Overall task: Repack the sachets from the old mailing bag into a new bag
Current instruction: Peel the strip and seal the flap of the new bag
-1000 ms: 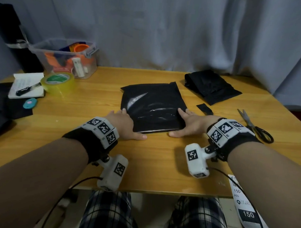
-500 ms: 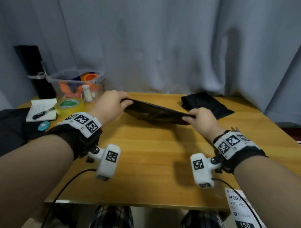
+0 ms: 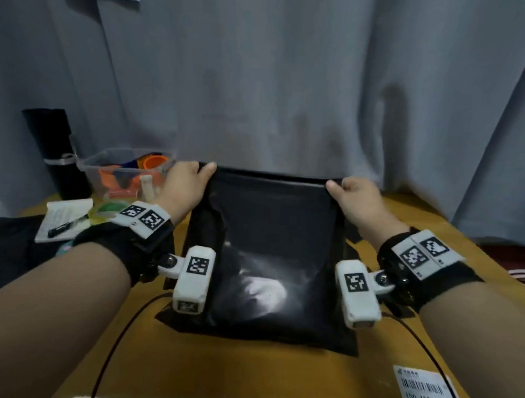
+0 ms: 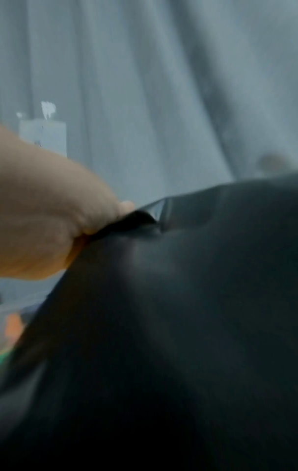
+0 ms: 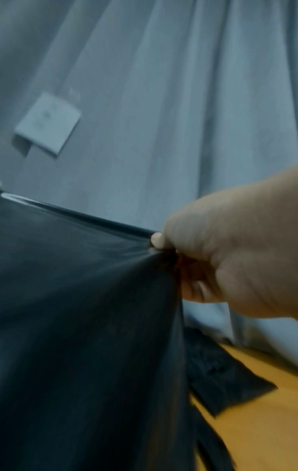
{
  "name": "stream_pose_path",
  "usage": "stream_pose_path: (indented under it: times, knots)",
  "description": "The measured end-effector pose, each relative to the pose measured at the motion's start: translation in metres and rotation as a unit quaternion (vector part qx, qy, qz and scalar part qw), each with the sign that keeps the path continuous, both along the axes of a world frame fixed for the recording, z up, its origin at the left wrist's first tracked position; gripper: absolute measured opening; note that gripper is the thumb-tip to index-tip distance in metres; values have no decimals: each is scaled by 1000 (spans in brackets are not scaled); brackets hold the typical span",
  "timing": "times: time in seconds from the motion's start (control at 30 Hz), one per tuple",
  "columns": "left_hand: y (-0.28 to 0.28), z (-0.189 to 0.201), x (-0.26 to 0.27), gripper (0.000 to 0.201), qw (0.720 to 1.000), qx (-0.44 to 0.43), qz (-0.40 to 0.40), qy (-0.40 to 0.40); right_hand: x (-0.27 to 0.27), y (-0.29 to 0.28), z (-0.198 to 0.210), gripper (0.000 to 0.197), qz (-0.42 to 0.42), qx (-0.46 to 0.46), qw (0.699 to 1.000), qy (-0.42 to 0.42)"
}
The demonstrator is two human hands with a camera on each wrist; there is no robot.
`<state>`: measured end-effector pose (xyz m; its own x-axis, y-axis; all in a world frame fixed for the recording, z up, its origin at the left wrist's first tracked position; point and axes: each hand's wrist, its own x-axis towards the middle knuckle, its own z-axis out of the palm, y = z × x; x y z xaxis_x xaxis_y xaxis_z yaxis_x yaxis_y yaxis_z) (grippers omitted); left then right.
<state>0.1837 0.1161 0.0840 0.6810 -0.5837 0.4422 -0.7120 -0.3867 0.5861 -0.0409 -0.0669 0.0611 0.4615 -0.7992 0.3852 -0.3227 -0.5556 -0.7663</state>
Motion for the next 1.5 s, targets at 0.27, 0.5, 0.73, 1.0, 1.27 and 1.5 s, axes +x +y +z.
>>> stream_pose_path:
  times: [0.27,0.5,0.73,1.0,1.27,1.5]
  knots:
    - [-32,-62,8,41,989,143,44,17,44,-19,-66,18,-56,165,983,62]
    - [-43,-82,-42,60,936,299,-159,-98,52,9,-69,59,110,-22,961,253]
    - [-29,-118,-51,80,838,507,-183,80,38,26,-96,71,216,104,837,492]
    - [-12,-118,-35,77,852,510,-108,47,12,23,-95,73,150,99,845,504]
    - [0,-83,-69,45,942,288,-157,-71,-48,43,-53,41,109,18,923,369]
    - [14,-81,-170,35,937,191,-282,-78,-146,69,-45,24,58,20,935,351]
